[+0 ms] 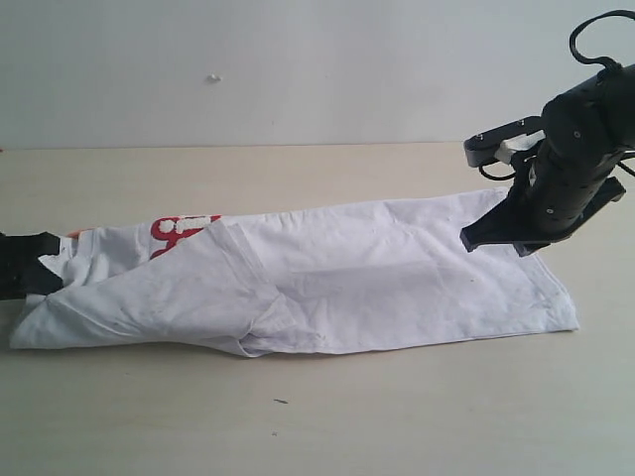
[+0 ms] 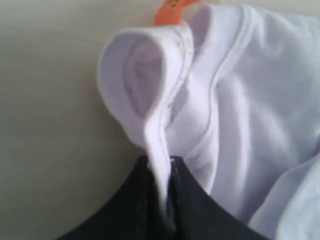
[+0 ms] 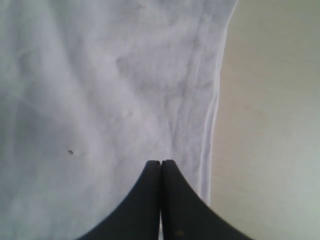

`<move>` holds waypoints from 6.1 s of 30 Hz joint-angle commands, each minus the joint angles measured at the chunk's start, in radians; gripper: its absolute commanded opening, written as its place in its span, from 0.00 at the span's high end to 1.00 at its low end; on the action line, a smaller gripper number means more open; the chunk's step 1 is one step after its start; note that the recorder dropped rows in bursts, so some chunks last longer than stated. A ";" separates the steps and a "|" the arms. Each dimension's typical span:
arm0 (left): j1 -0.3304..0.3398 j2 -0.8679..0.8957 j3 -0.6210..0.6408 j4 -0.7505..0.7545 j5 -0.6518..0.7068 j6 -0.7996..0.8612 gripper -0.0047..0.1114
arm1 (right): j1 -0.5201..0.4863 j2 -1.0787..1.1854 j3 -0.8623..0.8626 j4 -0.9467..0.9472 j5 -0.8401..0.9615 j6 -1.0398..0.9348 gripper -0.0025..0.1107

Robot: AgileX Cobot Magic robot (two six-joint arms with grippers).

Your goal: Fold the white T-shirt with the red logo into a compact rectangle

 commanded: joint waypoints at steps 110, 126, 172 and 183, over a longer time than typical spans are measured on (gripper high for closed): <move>-0.703 0.538 -1.112 0.639 0.636 -0.797 0.63 | -0.082 0.085 0.002 0.018 -0.066 -0.069 0.98; -0.620 0.426 -1.106 0.668 0.636 -0.711 0.63 | -0.080 0.069 0.002 0.284 -0.199 -0.315 0.98; -0.558 0.300 -0.694 0.809 0.636 -0.764 0.63 | 0.042 0.183 0.002 1.141 0.040 -1.241 0.98; -0.558 0.193 -0.684 0.809 0.636 -0.764 0.63 | 0.042 0.036 -0.020 1.064 -0.007 -1.202 0.98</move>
